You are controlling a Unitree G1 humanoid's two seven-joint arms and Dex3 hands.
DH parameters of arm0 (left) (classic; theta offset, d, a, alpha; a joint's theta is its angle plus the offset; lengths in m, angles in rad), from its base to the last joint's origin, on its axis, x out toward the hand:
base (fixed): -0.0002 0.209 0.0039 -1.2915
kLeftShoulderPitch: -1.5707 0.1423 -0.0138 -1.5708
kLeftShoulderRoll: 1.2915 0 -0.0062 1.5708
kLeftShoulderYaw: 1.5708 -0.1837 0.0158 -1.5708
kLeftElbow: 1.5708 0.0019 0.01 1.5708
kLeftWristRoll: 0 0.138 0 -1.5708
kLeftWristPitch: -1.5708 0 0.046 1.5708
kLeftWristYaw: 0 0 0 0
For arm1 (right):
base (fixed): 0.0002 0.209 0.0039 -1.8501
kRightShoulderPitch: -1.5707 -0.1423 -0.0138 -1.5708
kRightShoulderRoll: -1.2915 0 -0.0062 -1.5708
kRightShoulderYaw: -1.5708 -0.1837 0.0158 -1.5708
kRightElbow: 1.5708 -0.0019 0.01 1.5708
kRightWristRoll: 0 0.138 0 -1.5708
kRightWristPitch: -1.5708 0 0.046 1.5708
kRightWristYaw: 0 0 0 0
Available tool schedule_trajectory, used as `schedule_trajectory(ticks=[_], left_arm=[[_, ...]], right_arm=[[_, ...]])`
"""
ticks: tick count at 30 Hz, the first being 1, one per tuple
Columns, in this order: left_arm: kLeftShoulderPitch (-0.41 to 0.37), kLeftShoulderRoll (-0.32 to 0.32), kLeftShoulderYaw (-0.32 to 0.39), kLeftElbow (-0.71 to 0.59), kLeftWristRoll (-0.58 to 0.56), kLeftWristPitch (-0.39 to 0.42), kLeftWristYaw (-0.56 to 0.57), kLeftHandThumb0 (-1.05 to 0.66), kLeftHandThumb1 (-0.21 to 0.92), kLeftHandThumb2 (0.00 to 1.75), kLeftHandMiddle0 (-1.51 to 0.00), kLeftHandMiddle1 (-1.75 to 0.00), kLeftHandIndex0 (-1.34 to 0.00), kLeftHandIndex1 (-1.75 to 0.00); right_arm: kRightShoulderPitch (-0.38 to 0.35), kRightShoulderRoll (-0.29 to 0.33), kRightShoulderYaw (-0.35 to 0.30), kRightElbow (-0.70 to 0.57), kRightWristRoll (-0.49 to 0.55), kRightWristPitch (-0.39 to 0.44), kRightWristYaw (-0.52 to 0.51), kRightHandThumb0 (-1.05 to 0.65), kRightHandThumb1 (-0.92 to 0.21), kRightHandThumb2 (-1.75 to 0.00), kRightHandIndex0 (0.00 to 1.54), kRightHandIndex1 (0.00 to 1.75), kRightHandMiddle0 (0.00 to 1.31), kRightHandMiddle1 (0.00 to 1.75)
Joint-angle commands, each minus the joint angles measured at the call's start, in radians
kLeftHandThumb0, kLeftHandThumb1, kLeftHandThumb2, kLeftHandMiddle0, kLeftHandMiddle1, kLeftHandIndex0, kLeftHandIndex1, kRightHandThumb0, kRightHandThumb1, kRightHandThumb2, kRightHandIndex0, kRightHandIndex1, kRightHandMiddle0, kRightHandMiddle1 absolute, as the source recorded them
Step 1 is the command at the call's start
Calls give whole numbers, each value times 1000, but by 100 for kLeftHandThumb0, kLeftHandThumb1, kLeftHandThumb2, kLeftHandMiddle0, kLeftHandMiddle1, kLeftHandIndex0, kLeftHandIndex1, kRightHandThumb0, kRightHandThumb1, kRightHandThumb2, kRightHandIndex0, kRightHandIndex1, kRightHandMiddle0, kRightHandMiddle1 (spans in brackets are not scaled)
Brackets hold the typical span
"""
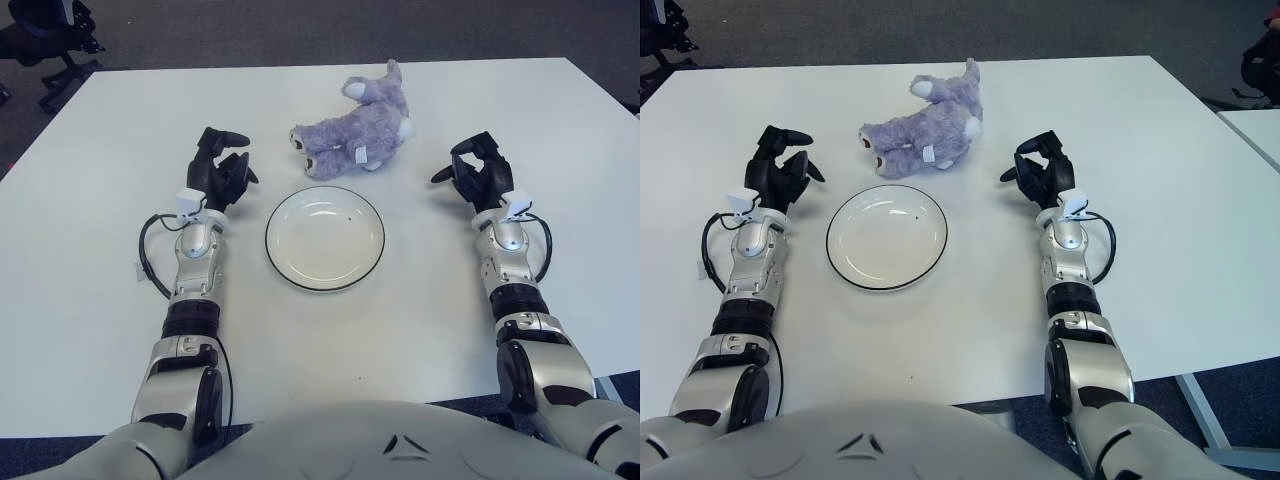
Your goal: Put the doll into the plate.
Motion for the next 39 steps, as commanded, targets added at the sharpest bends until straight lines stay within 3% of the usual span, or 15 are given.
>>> schedule_trajectory(ticks=[1,16,29,34,39], left_arm=[[77,-23,-5,36,3,8,6,-35,92,35,-86,-175,-39,-155],[86,-31,-15,20,9,16,18,-35,92,35,-85,-175,-39,-155],[92,-34,-19,9,13,19,23,-35,92,35,-85,-175,-39,-155],[90,-32,-18,18,12,15,22,-35,92,35,-86,-175,-39,-155],[87,-31,-17,27,11,12,21,-35,92,35,-86,-175,-39,-155]], right_arm=[[72,18,10,45,-21,-8,-8,-35,-92,-42,90,163,30,164],[79,-7,27,56,-62,-42,-29,-35,-92,-41,85,159,31,163],[81,-30,53,75,-144,-128,-113,-35,-92,-36,78,151,37,157],[81,-45,70,41,-224,-145,-207,-35,-92,-35,74,145,39,155],[84,-84,106,-52,-414,-112,-399,-35,-92,-33,71,140,40,154]])
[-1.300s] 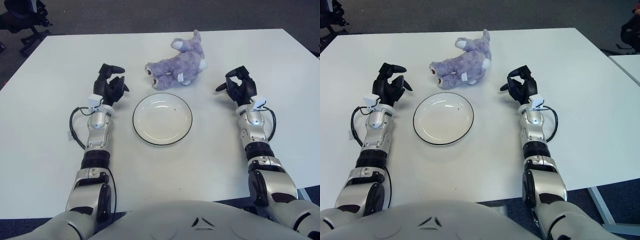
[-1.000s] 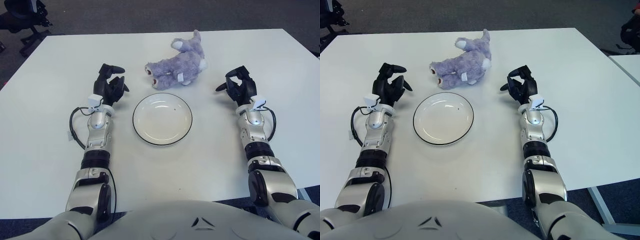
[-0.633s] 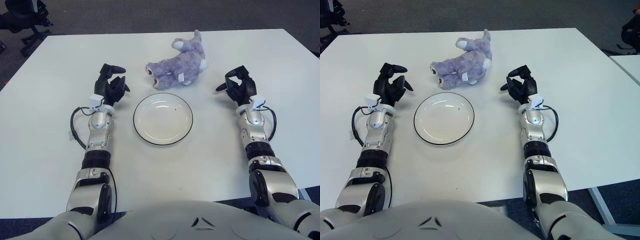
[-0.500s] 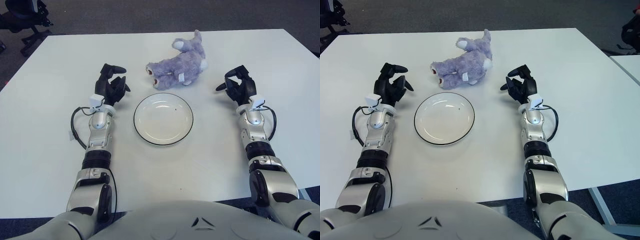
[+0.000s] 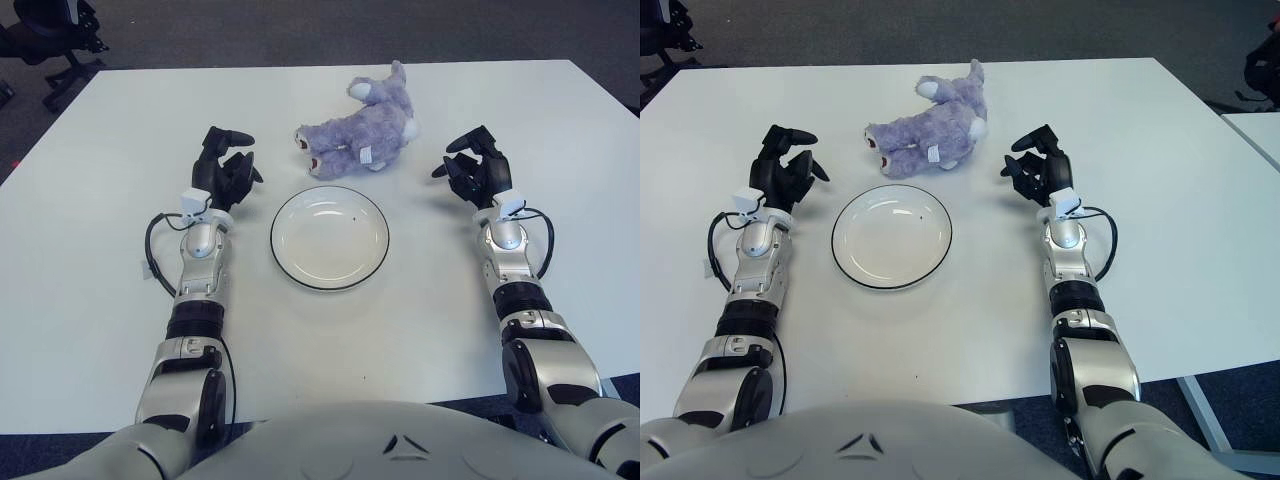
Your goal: Put the doll into the plate.
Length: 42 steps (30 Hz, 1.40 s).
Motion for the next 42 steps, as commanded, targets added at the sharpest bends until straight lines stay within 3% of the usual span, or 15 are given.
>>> schedule_trajectory(ticks=[1,7,10,12,13,16,20,27,33,42], left_arm=[[80,-15,0,48,7,3,5,-35,92,35,-86,-175,-39,-155],[66,-12,-1,72,13,2,10,-35,92,35,-86,-175,-39,-155],[64,-11,-2,76,16,2,13,-35,92,35,-86,-175,-39,-155],[62,-11,-3,78,20,3,16,-35,92,35,-86,-175,-39,-155],[61,-10,-4,80,24,5,20,-35,92,35,-86,-175,-39,-155],[58,-9,-5,83,31,8,29,-35,92,35,-86,-175,-39,-155],[56,-10,-6,87,36,9,36,-35,92,35,-86,-175,-39,-155],[50,-10,-7,100,41,4,43,-35,92,34,-87,-175,-39,-155],[48,-12,-12,104,49,3,51,-35,92,34,-87,-175,-39,-155],[49,-13,-19,98,56,9,61,-35,92,34,-88,-175,-39,-155]], right_arm=[[75,-26,27,-22,-123,18,-118,-35,-92,-33,70,139,40,153],[66,-68,108,-140,-422,164,-369,-7,-92,-27,57,139,35,140],[61,-74,133,-159,-479,209,-424,-27,-92,-26,51,99,44,143],[53,-80,150,-169,-502,227,-442,-31,-92,-25,51,88,46,143],[43,-87,164,-180,-524,241,-448,-38,-91,-19,50,73,43,116],[30,-104,195,-211,-570,277,-458,-45,-92,-7,57,31,47,64],[29,-118,227,-254,-619,333,-462,-48,-92,-3,59,9,47,39],[31,-133,268,-336,-670,428,-425,-53,-92,0,52,1,42,18],[14,-136,291,-417,-675,505,-326,-57,-92,-1,46,0,41,13],[-8,-134,307,-471,-673,566,-261,-61,-92,-4,44,0,41,11]])
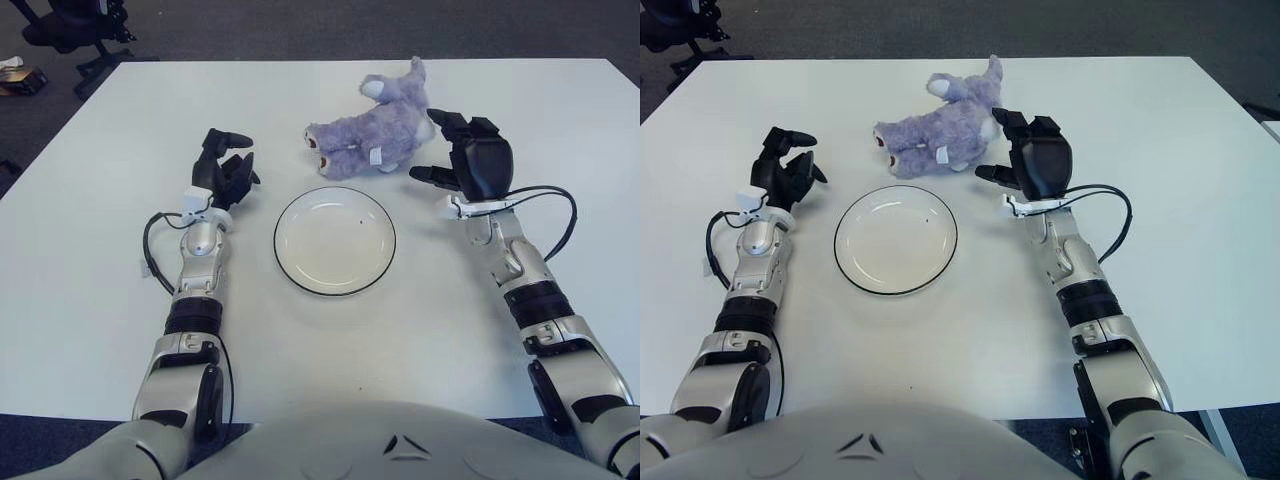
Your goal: Put the doll into the plate.
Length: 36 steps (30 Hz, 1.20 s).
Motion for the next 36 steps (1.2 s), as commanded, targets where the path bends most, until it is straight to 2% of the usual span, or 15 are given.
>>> schedule_trajectory(ticks=[1,11,17,25,36], left_arm=[[73,-23,-5,42,8,9,14,-35,92,34,-89,-175,-39,-155],[78,-26,-10,34,15,11,24,-35,92,34,-89,-175,-39,-155],[77,-26,-12,31,16,14,27,-35,92,34,-89,-175,-39,-155],[69,-22,-10,41,13,14,23,-35,92,35,-88,-175,-39,-155],[59,-21,-9,62,11,7,23,-35,92,35,-88,-175,-39,-155]], right_arm=[[-24,-10,7,-27,-5,20,22,-62,-92,-4,44,0,41,10],[-33,-29,7,-53,5,27,48,-70,-92,-12,42,0,41,8],[-16,-60,-14,-135,34,26,116,-72,-92,-14,41,0,41,7],[3,-70,-15,-205,51,14,164,-72,-92,-13,39,0,40,6],[-38,-63,19,-181,53,7,250,-70,-92,-10,37,0,39,4]])
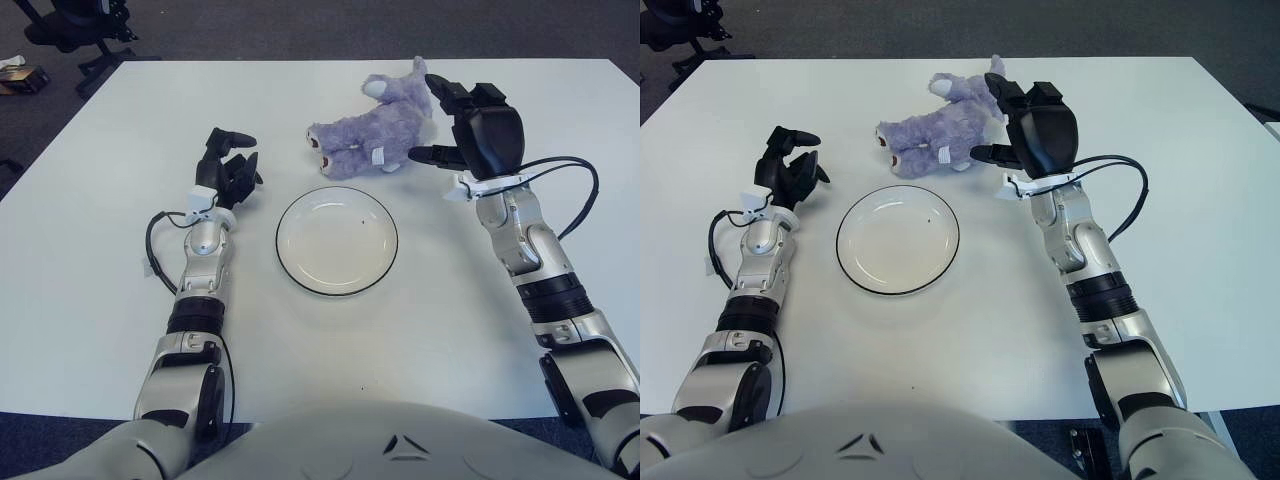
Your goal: Put the doll into the plate.
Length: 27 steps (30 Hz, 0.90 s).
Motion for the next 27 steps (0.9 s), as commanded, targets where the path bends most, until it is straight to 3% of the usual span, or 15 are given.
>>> schedule_trajectory(ticks=[1,8,20,27], left_arm=[[63,-23,-2,56,2,3,8,-35,92,34,-88,-175,-39,-155],[60,-25,-3,62,5,0,11,-35,92,34,-88,-175,-39,-155],[49,-28,-4,74,9,-3,18,-35,92,34,-88,-175,-39,-155],[48,-28,-5,77,10,-4,20,-35,92,34,-88,-175,-39,-155]], right_arm=[[-34,-5,24,20,2,0,56,-70,-92,-9,37,0,39,4],[-78,3,42,52,8,0,111,-61,-92,-3,38,0,46,6],[-159,25,88,184,8,-32,98,-59,-90,0,41,1,52,6],[-167,24,90,201,13,-44,95,-59,-90,0,42,1,53,6]])
